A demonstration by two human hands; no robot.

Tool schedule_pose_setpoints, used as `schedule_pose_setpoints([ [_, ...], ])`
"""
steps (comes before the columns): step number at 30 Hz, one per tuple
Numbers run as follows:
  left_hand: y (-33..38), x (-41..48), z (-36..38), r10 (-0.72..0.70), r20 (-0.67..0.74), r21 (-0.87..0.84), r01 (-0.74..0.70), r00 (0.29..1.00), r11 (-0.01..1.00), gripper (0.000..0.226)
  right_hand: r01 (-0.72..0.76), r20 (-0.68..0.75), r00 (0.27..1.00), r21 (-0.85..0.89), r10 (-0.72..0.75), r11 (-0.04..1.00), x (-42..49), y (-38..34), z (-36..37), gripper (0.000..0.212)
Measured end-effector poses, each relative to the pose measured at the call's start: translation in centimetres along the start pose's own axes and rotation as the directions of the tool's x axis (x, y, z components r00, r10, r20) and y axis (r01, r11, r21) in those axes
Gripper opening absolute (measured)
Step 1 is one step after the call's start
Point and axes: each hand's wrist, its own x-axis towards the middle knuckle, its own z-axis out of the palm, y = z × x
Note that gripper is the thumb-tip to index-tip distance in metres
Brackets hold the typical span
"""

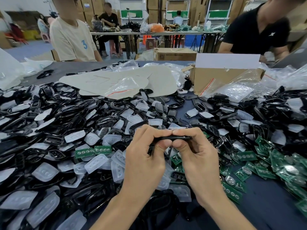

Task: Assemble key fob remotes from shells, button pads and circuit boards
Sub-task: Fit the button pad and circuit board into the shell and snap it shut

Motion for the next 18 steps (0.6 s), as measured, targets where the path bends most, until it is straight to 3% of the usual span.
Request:
schedule_pose_setpoints([
  [3,0.0,0.1,0.0,-0.009,0.001,-0.013,0.009,1.000,1.000,0.025,-0.015,0.005,1.000,0.024,0.014,1.000,0.2,-0.2,0.0,0.015],
  [9,-0.5,0.3,-0.1,0.032,0.005,-0.019,-0.032,0.999,0.999,0.016,-0.034,0.003,0.999,0.060,0.034,0.998,0.2,0.3,-0.2,0.014],
  [12,-1.1,0.2,-0.2,0.098,0.046,0.089,-0.102,0.994,0.991,0.020,0.004,0.013,1.000,-0.037,-0.003,0.999,0.2,0.8,-0.5,0.021],
  [16,-1.9,0.2,-0.3,0.207,0.133,0.278,-0.237,0.969,0.931,0.028,0.092,0.070,0.995,-0.232,-0.078,0.968,0.3,1.0,-1.0,0.046],
  [18,-2.3,0.3,-0.3,0.256,0.184,0.363,-0.307,0.949,0.880,0.033,0.131,0.090,0.990,-0.284,-0.110,0.950,0.4,1.0,-1.0,0.040],
])
